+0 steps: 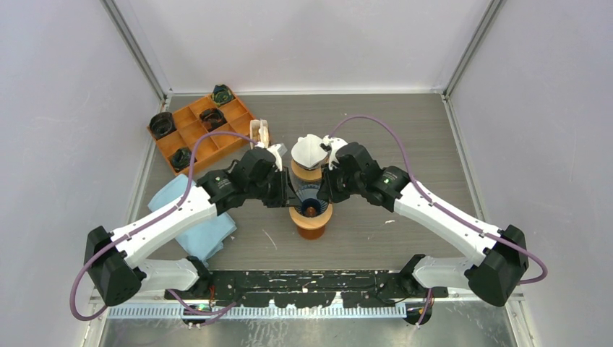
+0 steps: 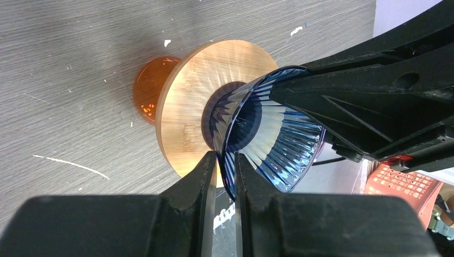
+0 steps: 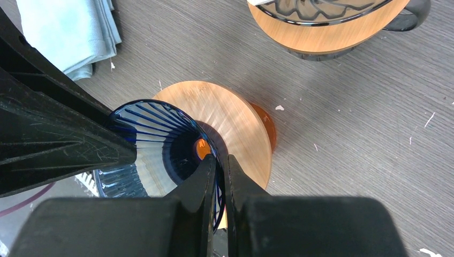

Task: Place the coffee filter in the dripper
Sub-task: Press the coffee dripper onto the connecting ring.

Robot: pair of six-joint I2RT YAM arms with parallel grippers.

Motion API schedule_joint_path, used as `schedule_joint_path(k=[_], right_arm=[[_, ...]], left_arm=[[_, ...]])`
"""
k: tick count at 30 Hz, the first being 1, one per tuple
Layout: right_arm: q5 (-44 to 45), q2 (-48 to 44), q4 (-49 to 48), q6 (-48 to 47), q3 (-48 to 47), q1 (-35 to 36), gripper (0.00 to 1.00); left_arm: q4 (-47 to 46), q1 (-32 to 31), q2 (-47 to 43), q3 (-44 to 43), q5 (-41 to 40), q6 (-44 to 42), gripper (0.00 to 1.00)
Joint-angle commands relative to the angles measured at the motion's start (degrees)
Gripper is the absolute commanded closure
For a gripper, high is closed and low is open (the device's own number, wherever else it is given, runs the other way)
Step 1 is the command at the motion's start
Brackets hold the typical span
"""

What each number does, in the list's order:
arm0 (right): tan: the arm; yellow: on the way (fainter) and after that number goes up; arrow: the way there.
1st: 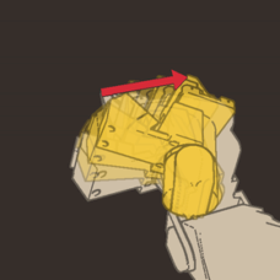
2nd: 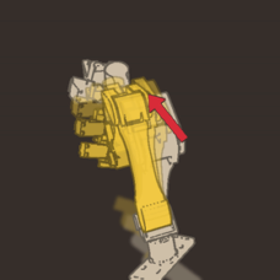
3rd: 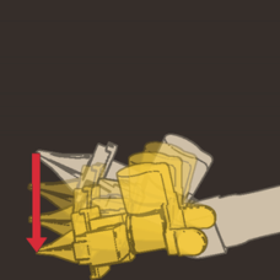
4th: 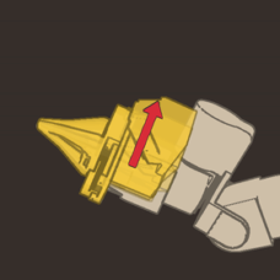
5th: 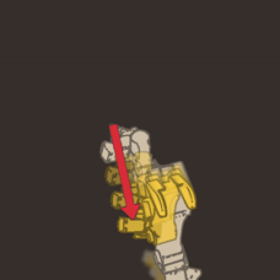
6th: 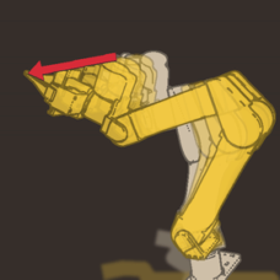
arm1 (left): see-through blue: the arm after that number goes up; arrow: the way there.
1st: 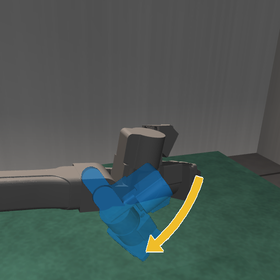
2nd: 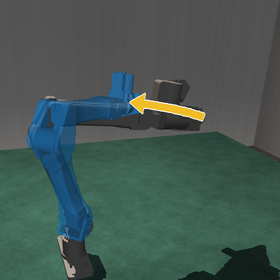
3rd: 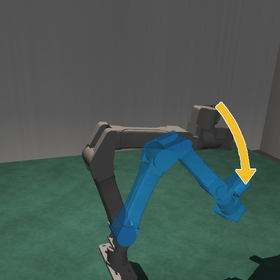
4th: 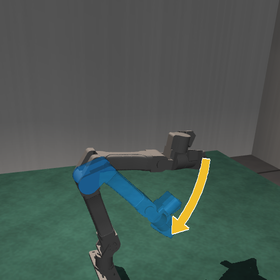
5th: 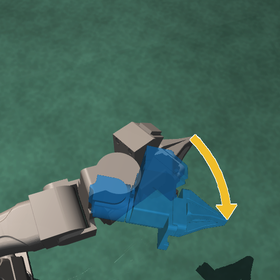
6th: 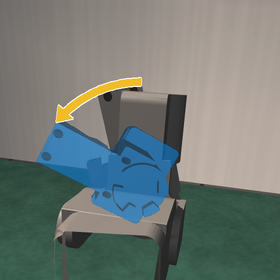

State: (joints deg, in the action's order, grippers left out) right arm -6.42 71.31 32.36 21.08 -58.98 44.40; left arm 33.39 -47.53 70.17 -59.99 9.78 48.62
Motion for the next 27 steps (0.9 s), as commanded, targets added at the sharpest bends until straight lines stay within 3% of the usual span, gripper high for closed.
schedule_joint_path(k=[1,5,17,27], right_arm=[[5.96,6.54,9.16,-2.84,4.88,1.51,0.99],[5.61,5.68,9.82,-3.06,2.86,1.73,0.98],[4.84,2.13,10.27,-3.42,-4.20,1.66,0.78],[3.69,0.96,10.36,-3.41,-10.04,1.65,0.65]], left_arm=[[4.70,-0.99,1.63,0.31,-1.39,-2.38,0.84],[5.07,-1.07,0.88,-0.14,-2.24,-2.48,0.80],[5.47,-0.97,-1.81,-4.95,-5.78,-2.97,0.66],[6.32,-0.92,-3.18,-8.21,-8.58,-4.28,0.46]])
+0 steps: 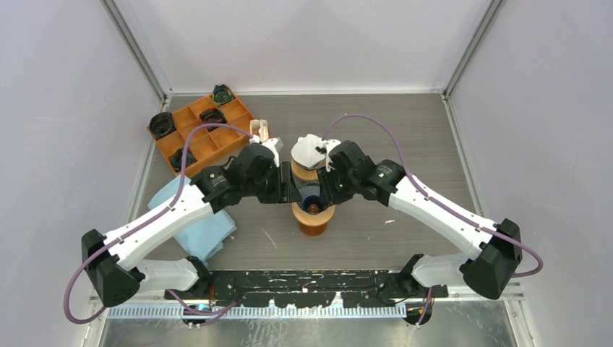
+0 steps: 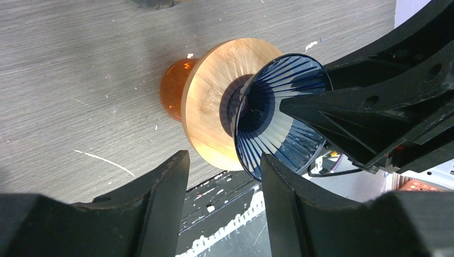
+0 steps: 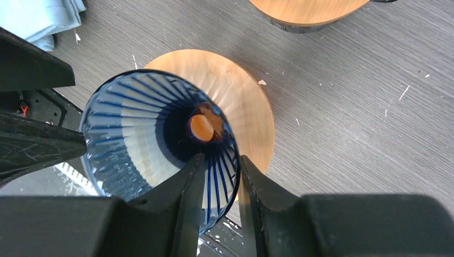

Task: Place the coffee filter in the dripper
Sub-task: Press the coffee dripper onto the connecting ring, then pick up the coffee filter from the coffee filter holder.

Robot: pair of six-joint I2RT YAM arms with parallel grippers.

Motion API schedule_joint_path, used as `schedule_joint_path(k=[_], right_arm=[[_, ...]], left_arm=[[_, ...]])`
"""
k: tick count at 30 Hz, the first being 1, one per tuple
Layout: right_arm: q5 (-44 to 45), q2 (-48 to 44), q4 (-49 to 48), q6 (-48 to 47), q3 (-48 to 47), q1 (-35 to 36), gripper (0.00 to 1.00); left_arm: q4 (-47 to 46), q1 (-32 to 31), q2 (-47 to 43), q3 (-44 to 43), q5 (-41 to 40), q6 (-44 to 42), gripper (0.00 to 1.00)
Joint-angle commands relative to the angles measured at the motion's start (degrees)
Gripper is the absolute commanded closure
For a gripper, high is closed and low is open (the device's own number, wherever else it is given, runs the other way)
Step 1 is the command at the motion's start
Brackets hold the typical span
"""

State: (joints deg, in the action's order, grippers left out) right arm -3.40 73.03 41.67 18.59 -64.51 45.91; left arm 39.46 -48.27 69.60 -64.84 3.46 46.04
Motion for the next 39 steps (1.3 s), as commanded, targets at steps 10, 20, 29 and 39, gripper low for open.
schedule_joint_path(k=[10,20,29,39], right_arm=[[3.39,-1.03,1.35,-2.09,-8.92,0.17,0.51],[15.11,-5.24,0.42,-4.48,-9.88,-0.55,0.37],[24.12,-9.95,-4.02,-7.49,-4.78,-4.78,0.26],[22.85,-15.82,-10.23,-11.24,4.41,-15.51,0.11]], left_arm=[[3.11,3.34,-4.03,-6.53,-5.28,-5.23,0.33],[4.19,15.18,-4.98,-8.84,-5.55,-11.12,0.31],[-0.50,24.74,-0.93,-9.83,-3.88,-13.52,0.30],[-6.65,32.04,9.44,-13.77,-0.82,-13.70,0.36]])
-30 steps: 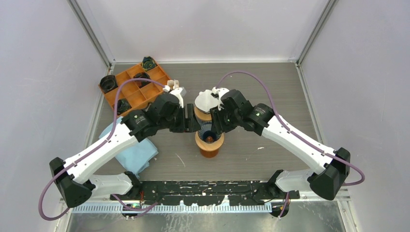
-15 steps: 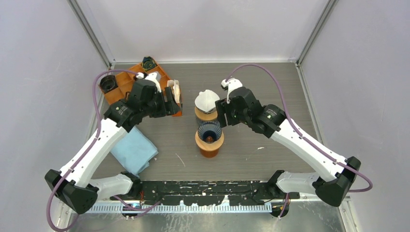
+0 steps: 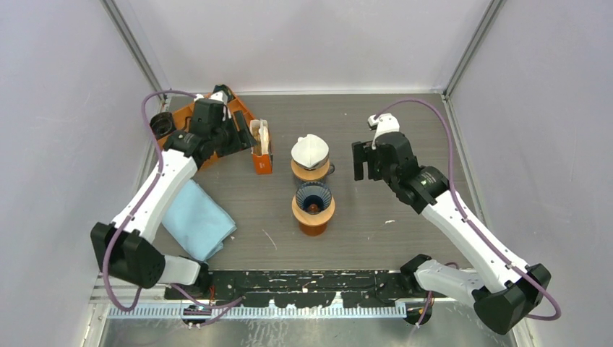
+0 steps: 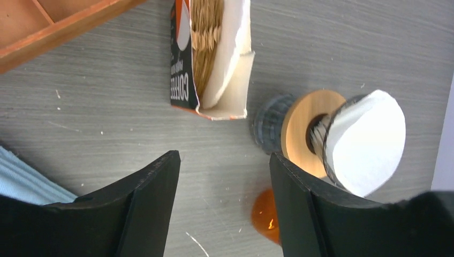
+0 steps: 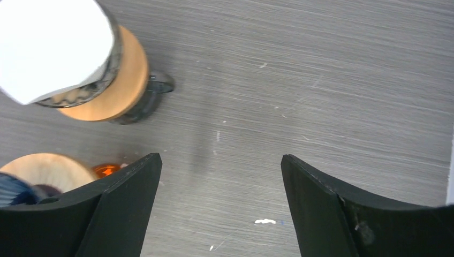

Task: Place the coffee filter in the dripper
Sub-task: Pick up the coffee filter from the coffee filter holder.

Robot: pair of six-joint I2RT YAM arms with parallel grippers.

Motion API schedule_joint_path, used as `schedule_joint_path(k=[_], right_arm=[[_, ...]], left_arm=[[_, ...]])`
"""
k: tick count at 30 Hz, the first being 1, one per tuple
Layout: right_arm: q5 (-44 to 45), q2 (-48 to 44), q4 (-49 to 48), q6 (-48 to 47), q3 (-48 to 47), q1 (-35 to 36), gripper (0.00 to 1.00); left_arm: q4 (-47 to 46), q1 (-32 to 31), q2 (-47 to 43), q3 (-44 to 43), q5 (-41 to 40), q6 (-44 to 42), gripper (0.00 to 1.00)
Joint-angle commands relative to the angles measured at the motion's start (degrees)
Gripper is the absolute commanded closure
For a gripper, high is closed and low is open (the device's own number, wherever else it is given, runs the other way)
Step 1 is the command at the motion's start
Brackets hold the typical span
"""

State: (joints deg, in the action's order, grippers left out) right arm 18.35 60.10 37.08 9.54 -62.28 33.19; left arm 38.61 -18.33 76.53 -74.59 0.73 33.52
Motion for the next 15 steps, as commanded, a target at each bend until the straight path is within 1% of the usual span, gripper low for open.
schedule_joint_path(k=[1,10,15], right_arm=[[1.46,-3.46,-6.43,-2.25,3.17,-3.34,0.09],[6.53,-8.40,-11.75,-2.64,9.78,-3.93,0.02],[8.19,-9.42,-13.29,-3.09,11.61,-3.92,0.00]], left_arm=[[-6.08,2.50,3.81,-4.82,2.21,-1.15,0.37],[-6.56,4.12,16.33,-15.16,3.81,-0.48,0.40],[-5.54,4.42,23.06,-21.41,3.62,0.02,0.40]])
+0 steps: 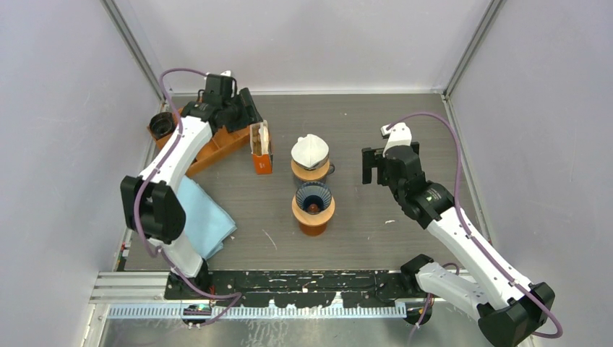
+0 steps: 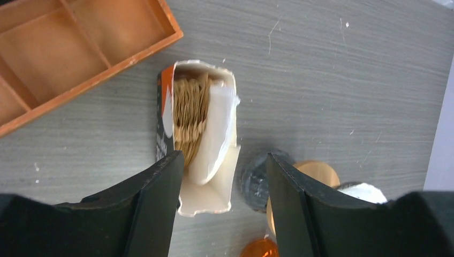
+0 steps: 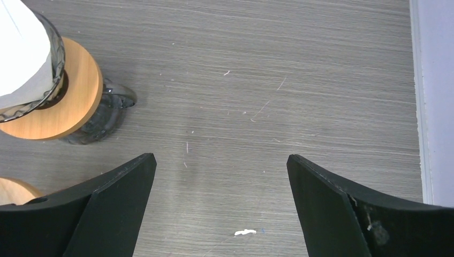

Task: Place the coffee filter in the dripper
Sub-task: Pick up the coffee filter from the coffee filter holder.

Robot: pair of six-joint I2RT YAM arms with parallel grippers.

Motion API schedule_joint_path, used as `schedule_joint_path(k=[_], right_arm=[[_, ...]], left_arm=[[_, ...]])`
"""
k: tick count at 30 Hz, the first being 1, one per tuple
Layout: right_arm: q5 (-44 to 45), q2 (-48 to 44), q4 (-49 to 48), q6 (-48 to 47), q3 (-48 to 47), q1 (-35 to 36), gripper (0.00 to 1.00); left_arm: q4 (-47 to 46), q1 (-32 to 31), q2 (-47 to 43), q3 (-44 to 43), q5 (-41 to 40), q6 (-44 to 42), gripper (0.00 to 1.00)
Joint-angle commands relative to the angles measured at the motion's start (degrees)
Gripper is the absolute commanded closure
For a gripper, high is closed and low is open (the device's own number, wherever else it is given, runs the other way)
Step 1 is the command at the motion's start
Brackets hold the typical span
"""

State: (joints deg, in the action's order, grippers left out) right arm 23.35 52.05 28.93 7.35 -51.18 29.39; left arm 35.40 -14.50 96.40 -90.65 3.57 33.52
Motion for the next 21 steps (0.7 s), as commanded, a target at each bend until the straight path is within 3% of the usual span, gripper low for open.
schedule_joint_path(k=[1,10,21], right_arm=[[3.29,-1.46,-5.38,-0.97,0.67,-0.12,0.00],[4.05,-1.69,-6.14,-1.52,1.54,-0.12,0.00],[3.24,-1.00,-6.32,-1.66,1.62,-0.12,0.00]], left_arm=[[-2.26,0.55,4.14,-6.36,0.74,0.05,0.40],[-1.36,0.61,10.77,-11.66,-1.79,-0.05,0.41],[-0.77,0.67,12.54,-12.58,-5.30,-0.89,0.45]])
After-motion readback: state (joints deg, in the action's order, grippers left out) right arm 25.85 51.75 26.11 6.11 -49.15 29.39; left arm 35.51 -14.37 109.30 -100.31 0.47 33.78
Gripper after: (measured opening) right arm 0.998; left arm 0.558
